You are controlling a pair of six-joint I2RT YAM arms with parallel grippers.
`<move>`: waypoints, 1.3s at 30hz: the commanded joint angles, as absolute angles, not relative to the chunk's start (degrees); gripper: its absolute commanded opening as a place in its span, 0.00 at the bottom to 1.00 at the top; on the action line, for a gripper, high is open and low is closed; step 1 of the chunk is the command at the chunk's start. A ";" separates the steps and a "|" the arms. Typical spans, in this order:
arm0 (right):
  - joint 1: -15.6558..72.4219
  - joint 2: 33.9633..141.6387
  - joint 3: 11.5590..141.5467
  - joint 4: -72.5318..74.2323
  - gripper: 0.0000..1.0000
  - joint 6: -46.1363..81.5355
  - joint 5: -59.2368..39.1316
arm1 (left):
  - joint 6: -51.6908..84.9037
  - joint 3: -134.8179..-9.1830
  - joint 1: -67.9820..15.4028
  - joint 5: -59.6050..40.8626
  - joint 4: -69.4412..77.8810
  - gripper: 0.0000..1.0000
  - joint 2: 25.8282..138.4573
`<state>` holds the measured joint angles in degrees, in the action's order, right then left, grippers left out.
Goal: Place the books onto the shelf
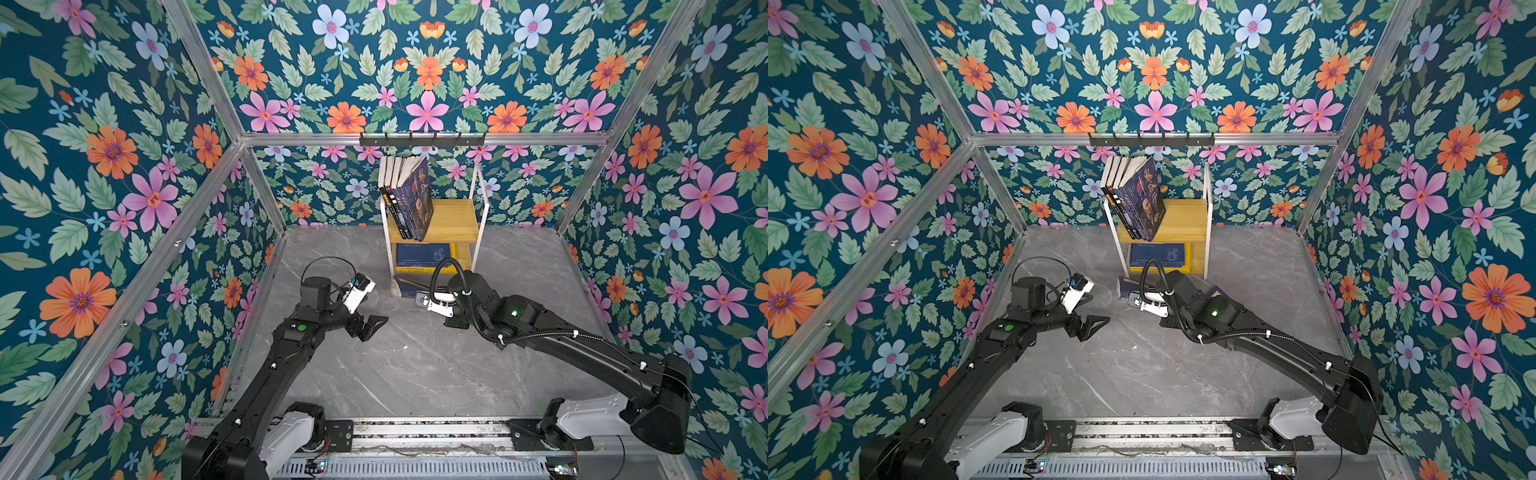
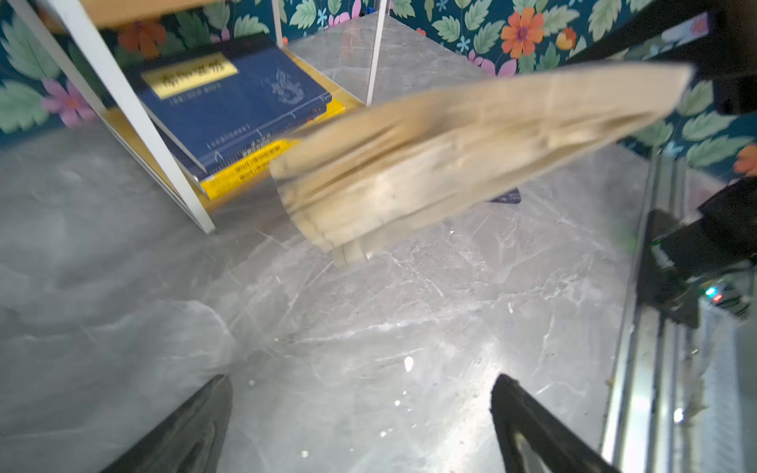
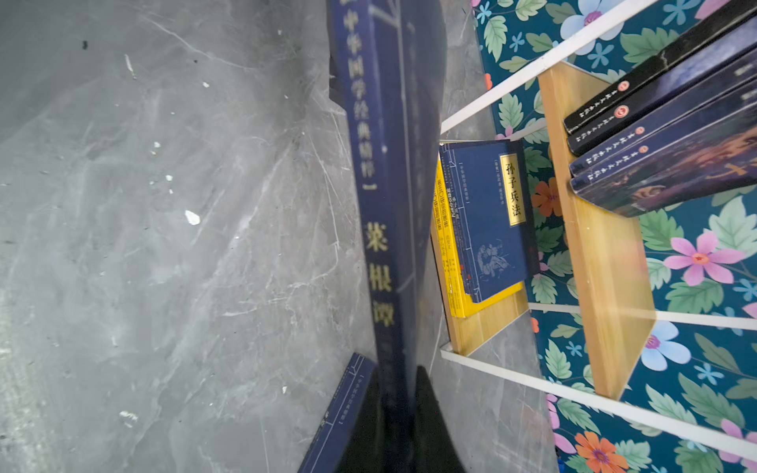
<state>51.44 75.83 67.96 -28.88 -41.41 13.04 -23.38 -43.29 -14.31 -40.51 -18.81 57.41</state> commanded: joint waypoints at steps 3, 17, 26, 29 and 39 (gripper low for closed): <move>51.46 73.79 67.84 -29.23 0.00 -38.85 7.45 | -46.72 -48.06 -14.44 -39.93 -27.34 1.00 58.90; 51.50 72.88 66.64 -27.00 0.00 -38.22 6.29 | -71.01 -62.00 -15.75 -55.24 -36.85 1.00 69.45; 51.50 71.98 65.83 -26.17 0.00 -37.37 5.33 | -71.90 -60.03 -18.11 -55.65 -33.80 1.00 71.44; 51.59 71.92 65.79 -26.37 0.00 -36.46 4.34 | -71.69 -59.36 -18.24 -53.30 -29.97 1.00 72.20; 51.81 72.82 65.66 -25.73 0.00 -36.12 3.31 | -65.56 -59.57 -18.37 -54.20 -21.80 0.71 74.59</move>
